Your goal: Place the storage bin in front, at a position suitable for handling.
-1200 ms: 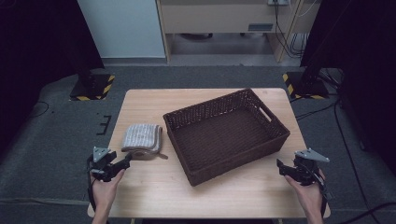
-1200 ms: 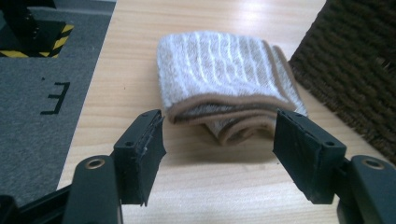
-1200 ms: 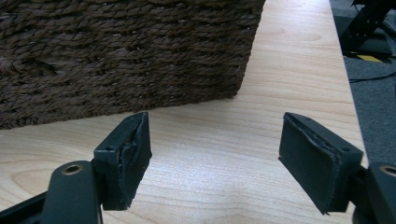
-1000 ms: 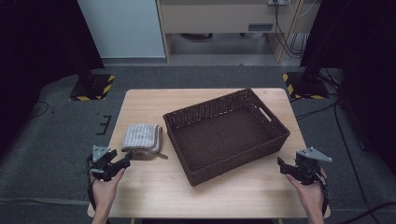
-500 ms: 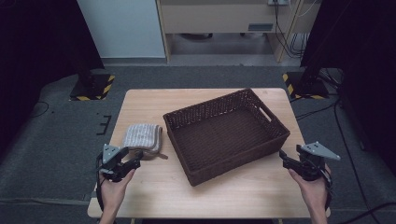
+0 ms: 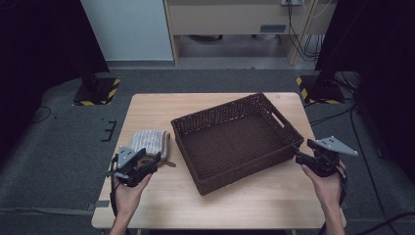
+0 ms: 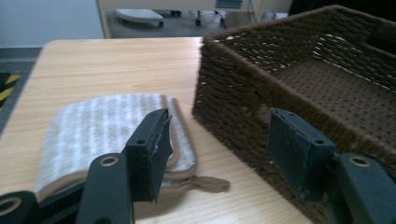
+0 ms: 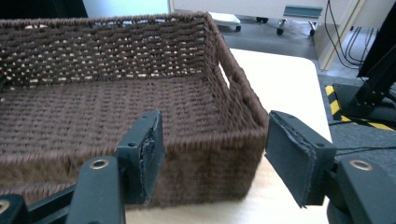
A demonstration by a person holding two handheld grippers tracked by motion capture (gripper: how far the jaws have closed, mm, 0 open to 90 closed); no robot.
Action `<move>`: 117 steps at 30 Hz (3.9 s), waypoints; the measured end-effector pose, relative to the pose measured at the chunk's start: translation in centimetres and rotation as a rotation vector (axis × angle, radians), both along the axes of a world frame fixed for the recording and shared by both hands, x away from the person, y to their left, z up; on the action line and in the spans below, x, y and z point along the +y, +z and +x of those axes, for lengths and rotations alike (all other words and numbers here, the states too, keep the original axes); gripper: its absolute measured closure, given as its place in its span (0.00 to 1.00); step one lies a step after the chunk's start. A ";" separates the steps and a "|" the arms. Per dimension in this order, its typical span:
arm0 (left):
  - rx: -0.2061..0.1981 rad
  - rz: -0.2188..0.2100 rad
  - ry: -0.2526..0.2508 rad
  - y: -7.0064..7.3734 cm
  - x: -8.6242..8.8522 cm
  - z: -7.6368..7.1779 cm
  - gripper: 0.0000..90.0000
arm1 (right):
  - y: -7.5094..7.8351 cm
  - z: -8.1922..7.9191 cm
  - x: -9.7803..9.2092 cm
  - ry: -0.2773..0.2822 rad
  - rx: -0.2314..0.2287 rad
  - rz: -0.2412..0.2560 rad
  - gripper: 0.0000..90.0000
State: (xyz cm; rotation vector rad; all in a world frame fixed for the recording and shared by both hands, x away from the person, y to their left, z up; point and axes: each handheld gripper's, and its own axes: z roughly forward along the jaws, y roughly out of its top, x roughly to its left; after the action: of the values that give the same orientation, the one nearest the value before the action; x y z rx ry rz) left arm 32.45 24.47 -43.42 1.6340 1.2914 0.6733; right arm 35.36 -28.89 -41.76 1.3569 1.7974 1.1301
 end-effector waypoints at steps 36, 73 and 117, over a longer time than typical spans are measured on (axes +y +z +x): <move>0.064 0.027 -0.155 -0.9 -8.3 2.0 0.50 | -3.5 7.2 -0.4 -0.057 0.105 -0.047 0.62; 0.065 0.057 -0.133 -1.1 -6.0 3.1 0.72 | -3.0 1.0 1.7 0.009 0.141 -0.097 0.84; 0.038 0.004 -0.158 0.0 -3.9 2.0 0.59 | -1.4 2.3 2.8 0.029 0.069 -0.018 0.48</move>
State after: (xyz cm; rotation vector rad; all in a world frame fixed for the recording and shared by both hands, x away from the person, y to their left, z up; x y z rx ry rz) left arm 34.44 20.55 -43.44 1.7394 1.1734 0.5511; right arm 37.66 -26.12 -43.15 1.3790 1.8781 1.0920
